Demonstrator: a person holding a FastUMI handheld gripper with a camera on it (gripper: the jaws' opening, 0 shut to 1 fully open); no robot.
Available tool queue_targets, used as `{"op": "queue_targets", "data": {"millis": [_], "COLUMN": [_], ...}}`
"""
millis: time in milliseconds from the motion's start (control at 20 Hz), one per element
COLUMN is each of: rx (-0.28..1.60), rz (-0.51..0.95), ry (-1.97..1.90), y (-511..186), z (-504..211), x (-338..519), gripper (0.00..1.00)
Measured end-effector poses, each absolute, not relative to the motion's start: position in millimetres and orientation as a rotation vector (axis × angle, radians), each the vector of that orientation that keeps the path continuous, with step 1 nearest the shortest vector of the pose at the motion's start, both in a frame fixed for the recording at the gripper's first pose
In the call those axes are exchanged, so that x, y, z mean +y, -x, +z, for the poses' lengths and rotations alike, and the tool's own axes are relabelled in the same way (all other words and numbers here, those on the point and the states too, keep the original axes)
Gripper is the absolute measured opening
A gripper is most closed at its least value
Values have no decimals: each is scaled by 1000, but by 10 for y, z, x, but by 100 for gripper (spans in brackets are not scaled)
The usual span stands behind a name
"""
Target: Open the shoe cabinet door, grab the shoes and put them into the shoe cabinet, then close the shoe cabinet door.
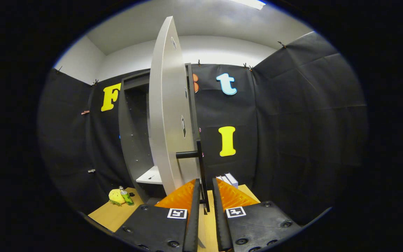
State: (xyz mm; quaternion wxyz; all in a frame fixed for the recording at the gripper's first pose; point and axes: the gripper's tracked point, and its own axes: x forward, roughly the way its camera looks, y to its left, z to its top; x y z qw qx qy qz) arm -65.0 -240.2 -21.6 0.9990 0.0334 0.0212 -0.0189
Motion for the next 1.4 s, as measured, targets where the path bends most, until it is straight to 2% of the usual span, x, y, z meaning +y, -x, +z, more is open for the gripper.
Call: {"op": "queue_targets", "data": {"millis": [350, 550, 900, 1400], "rx": [-13, 5, 254, 506], "rz": [-15, 65, 169, 67], "ry": [-38, -28, -98, -49], "y": [963, 1062, 839, 748], "z": [-115, -329, -1581, -3432], "x": [-2241, -1796, -916, -364], "gripper": [26, 26, 26, 26]}}
